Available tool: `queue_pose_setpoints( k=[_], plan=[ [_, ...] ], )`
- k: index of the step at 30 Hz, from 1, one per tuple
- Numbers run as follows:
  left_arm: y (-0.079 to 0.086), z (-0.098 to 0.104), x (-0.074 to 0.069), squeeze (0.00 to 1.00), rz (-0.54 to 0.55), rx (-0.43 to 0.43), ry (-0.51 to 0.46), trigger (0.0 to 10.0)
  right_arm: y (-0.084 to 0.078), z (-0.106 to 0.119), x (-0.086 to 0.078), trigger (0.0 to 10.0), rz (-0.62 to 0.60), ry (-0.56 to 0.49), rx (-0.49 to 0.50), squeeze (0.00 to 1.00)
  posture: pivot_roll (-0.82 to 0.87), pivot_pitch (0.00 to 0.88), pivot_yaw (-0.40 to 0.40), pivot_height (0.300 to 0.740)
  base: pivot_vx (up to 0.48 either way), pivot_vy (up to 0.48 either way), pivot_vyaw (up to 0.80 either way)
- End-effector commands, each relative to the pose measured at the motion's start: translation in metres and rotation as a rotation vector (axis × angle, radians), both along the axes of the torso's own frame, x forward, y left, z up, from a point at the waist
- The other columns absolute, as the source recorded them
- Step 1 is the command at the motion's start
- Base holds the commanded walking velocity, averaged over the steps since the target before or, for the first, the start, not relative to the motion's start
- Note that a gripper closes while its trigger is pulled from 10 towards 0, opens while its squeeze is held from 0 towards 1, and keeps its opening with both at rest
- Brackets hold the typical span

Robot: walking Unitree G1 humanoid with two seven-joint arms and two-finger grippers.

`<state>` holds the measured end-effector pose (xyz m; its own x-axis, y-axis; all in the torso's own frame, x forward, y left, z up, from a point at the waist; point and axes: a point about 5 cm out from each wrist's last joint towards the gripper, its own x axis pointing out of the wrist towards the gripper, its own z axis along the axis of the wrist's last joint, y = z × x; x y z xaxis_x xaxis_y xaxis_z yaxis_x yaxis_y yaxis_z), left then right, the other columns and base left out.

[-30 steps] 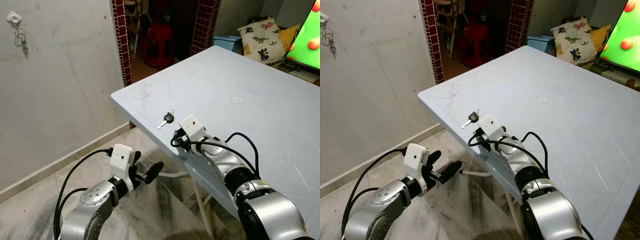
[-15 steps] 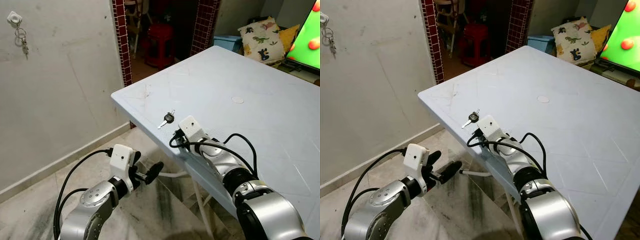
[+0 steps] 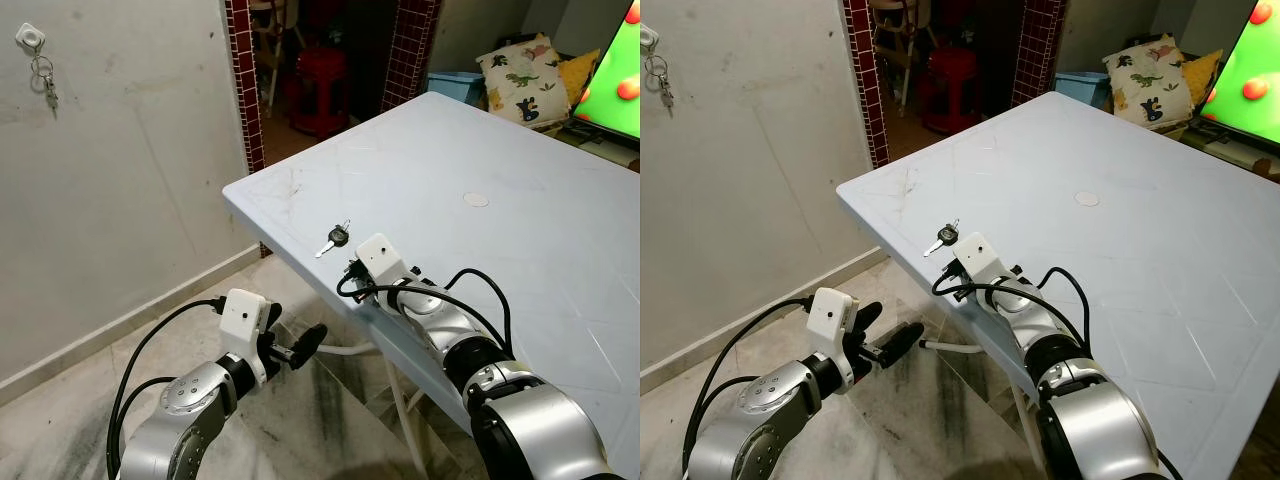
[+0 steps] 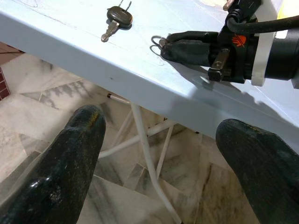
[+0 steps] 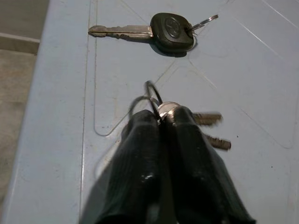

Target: Hang keys on a hook

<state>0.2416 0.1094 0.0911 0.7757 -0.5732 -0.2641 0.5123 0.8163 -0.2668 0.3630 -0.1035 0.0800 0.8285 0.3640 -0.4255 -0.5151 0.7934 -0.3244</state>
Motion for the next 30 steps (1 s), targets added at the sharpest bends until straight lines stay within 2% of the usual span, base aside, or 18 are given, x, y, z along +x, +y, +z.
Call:
queue_pose_setpoints(
  k=[1,8,16,17,20,29,30],
  plan=[
    [0.001,0.003,0.0,0.0,0.004,0.001,-0.007,10.0,-0.003,-0.003,-0.001,0.0,-0.017,0.035,-0.003,0.0,0.11,0.0,-0.012,0.74,0.0,0.0,0.0],
    [0.001,0.002,0.001,0.0,0.005,0.003,-0.007,10.0,-0.004,-0.003,0.0,0.0,-0.035,0.03,0.01,0.0,0.11,0.0,-0.011,0.74,0.0,0.0,0.0],
    [0.002,0.001,0.002,0.0,0.005,0.005,-0.006,10.0,-0.009,0.007,0.005,0.0,-0.091,-0.042,0.044,0.0,0.11,0.0,-0.015,0.74,0.0,0.0,0.0],
    [0.002,0.0,0.002,0.0,0.006,0.004,-0.004,10.0,-0.011,0.012,0.008,0.0,-0.119,-0.063,0.093,0.0,0.11,0.0,-0.015,0.74,0.0,0.0,0.0],
    [0.002,0.0,0.003,0.0,0.009,0.002,-0.004,10.0,-0.014,0.022,0.012,0.0,-0.137,-0.12,0.142,0.0,0.1,0.0,-0.016,0.74,0.0,0.0,0.0],
    [0.003,0.0,0.005,0.0,0.019,0.002,-0.01,10.0,-0.022,0.048,0.016,0.0,-0.171,-0.276,0.246,0.0,0.09,0.0,-0.013,0.74,0.0,0.0,0.0],
    [0.003,0.0,0.005,0.0,0.022,0.001,-0.012,10.0,-0.022,0.051,0.016,0.2,-0.167,-0.295,0.254,0.0,0.09,0.0,-0.013,0.74,0.0,0.0,0.0]
  ],
)
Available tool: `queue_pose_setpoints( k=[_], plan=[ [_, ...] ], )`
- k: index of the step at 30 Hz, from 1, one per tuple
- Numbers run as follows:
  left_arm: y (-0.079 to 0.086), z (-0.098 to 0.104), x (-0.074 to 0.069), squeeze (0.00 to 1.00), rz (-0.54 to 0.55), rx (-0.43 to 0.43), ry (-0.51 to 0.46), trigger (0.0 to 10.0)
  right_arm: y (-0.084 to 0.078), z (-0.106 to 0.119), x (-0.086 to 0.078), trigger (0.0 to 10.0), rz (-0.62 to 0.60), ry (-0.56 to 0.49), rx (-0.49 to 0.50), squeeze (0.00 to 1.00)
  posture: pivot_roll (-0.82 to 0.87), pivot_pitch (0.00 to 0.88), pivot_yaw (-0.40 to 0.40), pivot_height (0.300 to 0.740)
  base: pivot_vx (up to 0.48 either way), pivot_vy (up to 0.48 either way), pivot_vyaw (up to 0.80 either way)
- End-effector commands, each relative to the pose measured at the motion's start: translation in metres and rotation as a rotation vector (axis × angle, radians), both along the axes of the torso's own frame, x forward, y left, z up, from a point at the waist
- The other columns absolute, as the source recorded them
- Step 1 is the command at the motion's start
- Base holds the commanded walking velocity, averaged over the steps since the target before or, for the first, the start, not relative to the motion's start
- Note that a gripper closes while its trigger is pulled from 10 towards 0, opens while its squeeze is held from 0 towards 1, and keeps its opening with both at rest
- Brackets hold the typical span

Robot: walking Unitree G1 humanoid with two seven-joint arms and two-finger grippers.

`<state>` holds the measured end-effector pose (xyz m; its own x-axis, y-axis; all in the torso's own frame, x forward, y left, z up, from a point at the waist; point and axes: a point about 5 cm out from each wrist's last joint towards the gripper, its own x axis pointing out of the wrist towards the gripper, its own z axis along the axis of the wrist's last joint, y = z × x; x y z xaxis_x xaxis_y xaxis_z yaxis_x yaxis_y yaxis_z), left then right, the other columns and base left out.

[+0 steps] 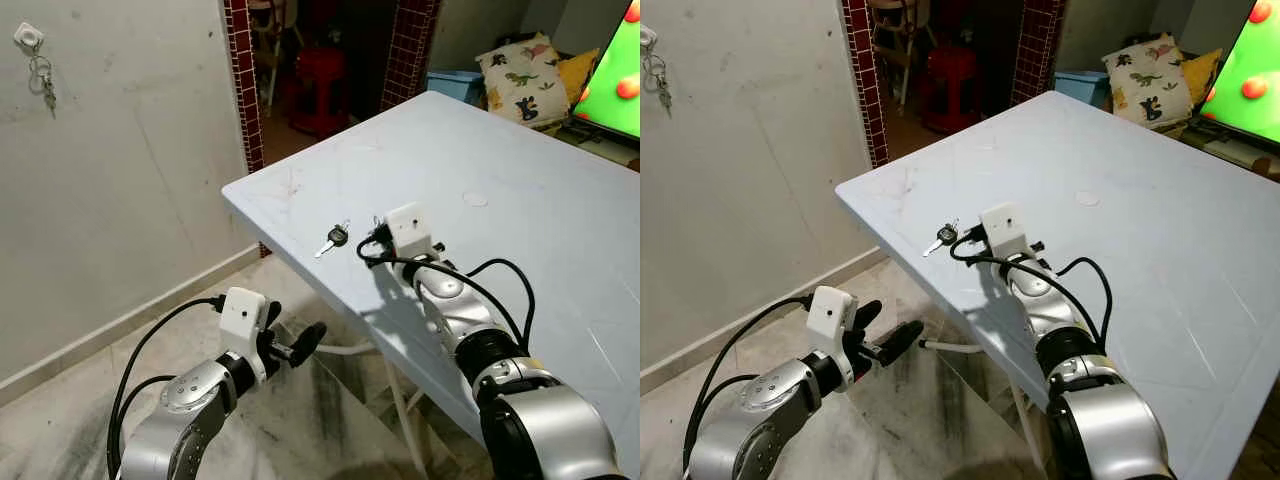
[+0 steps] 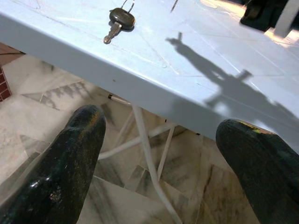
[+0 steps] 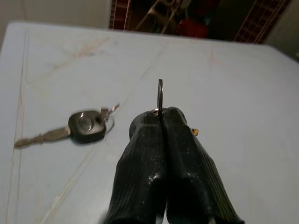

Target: Hang keys on a hook

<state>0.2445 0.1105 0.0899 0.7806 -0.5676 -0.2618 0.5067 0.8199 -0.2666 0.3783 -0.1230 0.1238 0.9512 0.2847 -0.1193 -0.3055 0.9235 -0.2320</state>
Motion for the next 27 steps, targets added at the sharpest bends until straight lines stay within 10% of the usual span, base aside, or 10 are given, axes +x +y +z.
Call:
queue_pose_setpoints(
  k=[1,2,17,27],
  plan=[
    [0.003,0.001,0.002,0.0,0.024,0.001,-0.015,10.0,-0.002,0.012,0.0,4.6,-0.005,-0.065,0.035,0.0,0.09,0.0,-0.012,0.74,0.0,0.0,0.0],
    [0.005,0.002,0.003,0.0,0.044,0.003,-0.025,10.0,-0.001,0.018,-0.003,10.0,0.001,-0.099,0.051,0.0,0.08,0.0,-0.011,0.74,0.0,0.0,0.0],
    [0.029,0.012,0.007,0.0,0.317,0.107,-0.133,10.0,0.004,0.008,-0.057,10.0,-0.045,-0.087,0.141,0.0,0.08,0.0,-0.008,0.74,0.0,0.0,0.05],
    [0.032,0.011,0.008,0.0,0.342,0.126,-0.127,10.0,0.009,0.009,-0.06,10.0,-0.062,-0.054,0.162,0.0,0.09,0.0,0.004,0.74,0.0,0.0,0.8]
  ],
)
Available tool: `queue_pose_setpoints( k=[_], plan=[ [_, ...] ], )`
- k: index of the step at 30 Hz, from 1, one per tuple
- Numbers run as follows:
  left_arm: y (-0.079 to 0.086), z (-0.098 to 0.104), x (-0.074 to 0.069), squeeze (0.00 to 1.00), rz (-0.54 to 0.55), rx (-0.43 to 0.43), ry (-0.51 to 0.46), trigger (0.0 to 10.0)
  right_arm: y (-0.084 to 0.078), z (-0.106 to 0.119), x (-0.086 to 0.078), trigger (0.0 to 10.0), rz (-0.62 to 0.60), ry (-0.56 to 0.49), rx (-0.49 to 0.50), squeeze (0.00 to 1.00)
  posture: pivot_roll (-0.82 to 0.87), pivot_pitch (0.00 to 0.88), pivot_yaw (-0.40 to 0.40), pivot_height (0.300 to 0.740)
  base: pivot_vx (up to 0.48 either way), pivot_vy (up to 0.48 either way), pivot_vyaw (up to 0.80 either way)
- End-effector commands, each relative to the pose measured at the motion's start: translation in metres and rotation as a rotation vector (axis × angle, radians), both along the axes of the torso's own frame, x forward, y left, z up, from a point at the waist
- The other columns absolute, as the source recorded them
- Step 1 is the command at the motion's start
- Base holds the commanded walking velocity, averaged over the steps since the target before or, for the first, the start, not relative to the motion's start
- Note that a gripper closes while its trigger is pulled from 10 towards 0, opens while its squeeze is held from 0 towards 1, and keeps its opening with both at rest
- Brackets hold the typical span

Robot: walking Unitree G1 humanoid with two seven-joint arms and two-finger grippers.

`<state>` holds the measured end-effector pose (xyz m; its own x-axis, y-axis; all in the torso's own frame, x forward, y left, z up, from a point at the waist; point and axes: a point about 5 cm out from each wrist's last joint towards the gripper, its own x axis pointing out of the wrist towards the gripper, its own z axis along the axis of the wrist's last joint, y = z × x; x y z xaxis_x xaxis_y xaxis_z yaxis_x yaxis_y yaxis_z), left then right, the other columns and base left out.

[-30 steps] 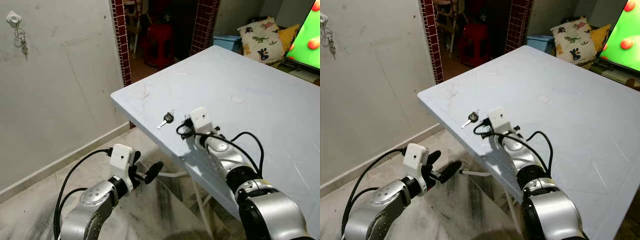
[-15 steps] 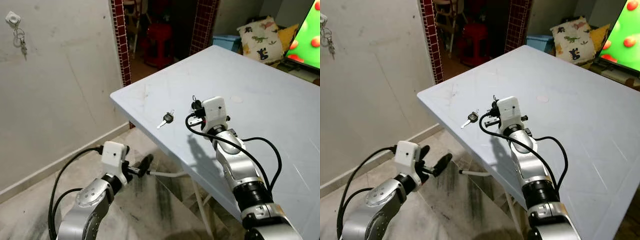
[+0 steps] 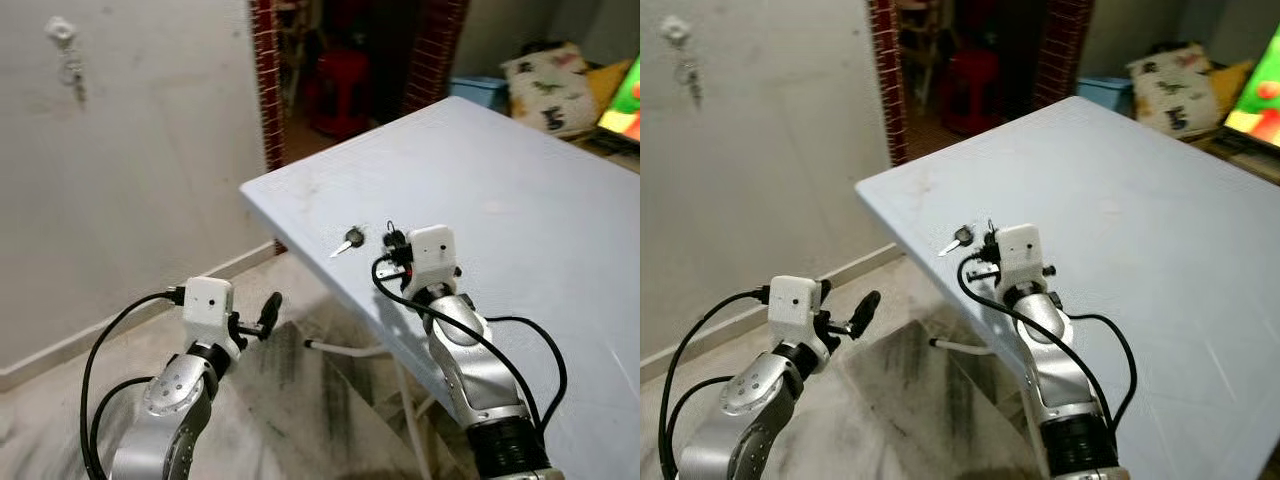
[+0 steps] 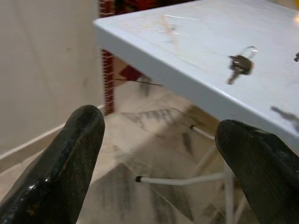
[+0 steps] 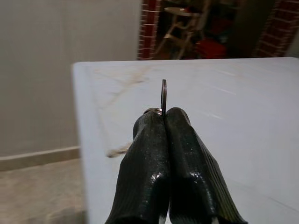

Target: Hang keys on a hook

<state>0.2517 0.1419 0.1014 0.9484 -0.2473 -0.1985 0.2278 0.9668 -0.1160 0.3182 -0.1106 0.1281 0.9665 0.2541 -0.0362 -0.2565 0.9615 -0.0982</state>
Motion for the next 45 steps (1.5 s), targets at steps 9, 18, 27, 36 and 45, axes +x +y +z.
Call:
queue_pose_setpoints(
  k=[9,18,27,36,45],
  plan=[
    [0.0017,-0.0016,0.0018,0.0,0.012,0.044,0.006,10.0,-0.0015,0.005,-0.0006,10.0,-0.021,0.009,0.015,0.0,0.1,0.0,0.008,0.74,0.0,0.23,0.15],
    [0.0013,-0.0019,0.0015,0.0,0.005,0.056,0.01,10.0,0.0013,0.0064,-0.0008,10.0,-0.019,0.013,0.016,0.0,0.1,0.0,0.008,0.74,0.0,0.474,0.0],
    [0.0001,-0.0026,0.0021,0.0,0.0,0.06,0.015,10.0,0.0007,0.0083,0.0002,10.0,-0.019,0.011,0.016,0.0,0.1,0.0,0.008,0.74,0.0,0.473,0.0],
    [0.0004,-0.0013,0.0036,0.0,0.006,0.061,0.006,10.0,0.0005,0.01,0.002,10.0,-0.019,0.01,0.011,0.0,0.1,0.0,0.008,0.74,0.0,0.474,0.0],
    [0.0005,-0.0024,0.0052,0.0,-0.002,0.065,0.014,10.0,0.0009,0.0118,0.0044,10.0,-0.02,0.004,0.01,0.0,0.1,0.0,0.01,0.74,0.0,0.475,0.0]
  ],
)
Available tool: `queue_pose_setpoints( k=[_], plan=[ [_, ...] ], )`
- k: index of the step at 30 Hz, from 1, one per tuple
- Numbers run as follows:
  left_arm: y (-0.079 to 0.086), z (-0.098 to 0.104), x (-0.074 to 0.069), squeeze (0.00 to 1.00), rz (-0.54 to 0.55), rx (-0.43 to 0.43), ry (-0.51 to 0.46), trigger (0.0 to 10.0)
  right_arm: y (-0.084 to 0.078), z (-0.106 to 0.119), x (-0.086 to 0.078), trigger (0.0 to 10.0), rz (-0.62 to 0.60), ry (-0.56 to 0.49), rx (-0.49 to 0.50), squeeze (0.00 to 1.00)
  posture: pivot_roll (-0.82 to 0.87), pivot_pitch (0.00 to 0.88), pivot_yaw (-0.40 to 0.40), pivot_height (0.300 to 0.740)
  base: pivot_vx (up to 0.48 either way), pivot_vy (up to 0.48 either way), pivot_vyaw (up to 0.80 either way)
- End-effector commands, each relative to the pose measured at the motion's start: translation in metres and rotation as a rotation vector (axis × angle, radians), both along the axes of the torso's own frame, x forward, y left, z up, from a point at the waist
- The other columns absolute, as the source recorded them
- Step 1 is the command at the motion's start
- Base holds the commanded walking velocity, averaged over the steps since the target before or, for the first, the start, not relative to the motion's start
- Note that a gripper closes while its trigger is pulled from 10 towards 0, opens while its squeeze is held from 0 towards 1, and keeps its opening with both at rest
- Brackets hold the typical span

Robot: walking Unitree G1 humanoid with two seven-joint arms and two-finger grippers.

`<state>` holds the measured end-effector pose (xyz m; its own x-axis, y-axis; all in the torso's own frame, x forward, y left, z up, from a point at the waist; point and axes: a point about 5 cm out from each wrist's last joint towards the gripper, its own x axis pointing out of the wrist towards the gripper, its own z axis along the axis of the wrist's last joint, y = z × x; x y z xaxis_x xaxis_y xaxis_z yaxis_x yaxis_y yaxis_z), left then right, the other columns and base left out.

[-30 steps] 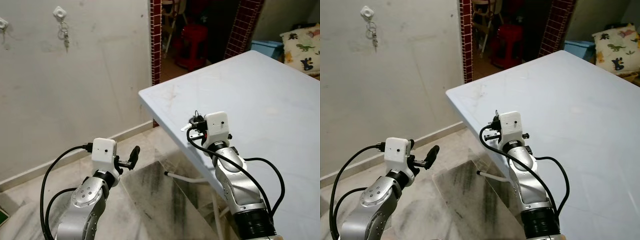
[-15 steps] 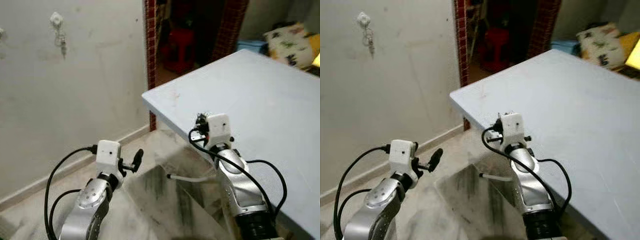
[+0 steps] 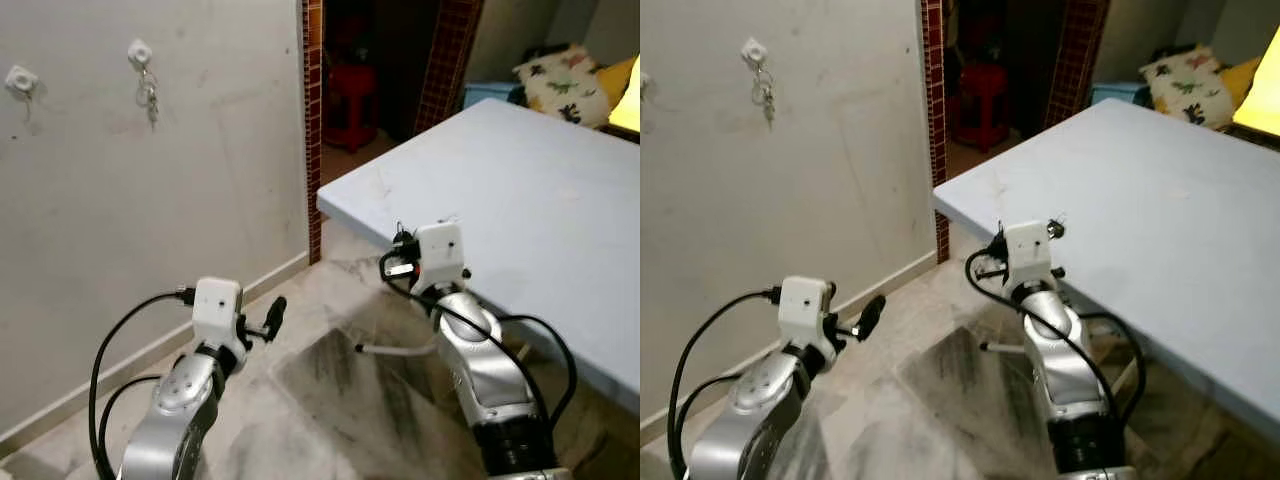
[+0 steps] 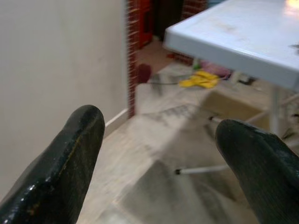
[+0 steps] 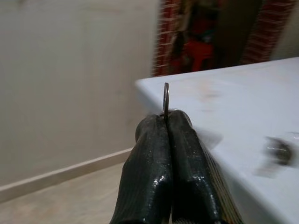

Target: Hang keys on a hook

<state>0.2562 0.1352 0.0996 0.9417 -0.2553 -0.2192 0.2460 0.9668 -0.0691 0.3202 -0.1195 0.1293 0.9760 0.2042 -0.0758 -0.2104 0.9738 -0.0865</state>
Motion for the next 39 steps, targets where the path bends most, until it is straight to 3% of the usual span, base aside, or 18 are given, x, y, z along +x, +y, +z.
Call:
queue_pose_setpoints(
  k=[1,13,39],
  plan=[
    [0.008,0.0,0.001,0.0,0.018,0.016,0.005,10.0,0.01,0.011,0.003,10.0,0.033,-0.039,0.005,0.0,0.1,0.0,0.01,0.74,0.0,0.476,0.0],
    [0.009,0.002,0.002,0.0,0.02,0.038,-0.025,10.0,0.013,0.013,0.004,10.0,0.043,-0.05,0.008,0.0,0.11,0.0,0.011,0.74,0.0,0.079,0.11],
    [0.009,0.0,0.002,0.0,0.045,-0.017,-0.015,10.0,0.022,0.016,0.008,10.0,0.082,-0.071,0.012,0.0,0.13,0.0,0.003,0.74,0.0,0.0,0.7]
  ],
)
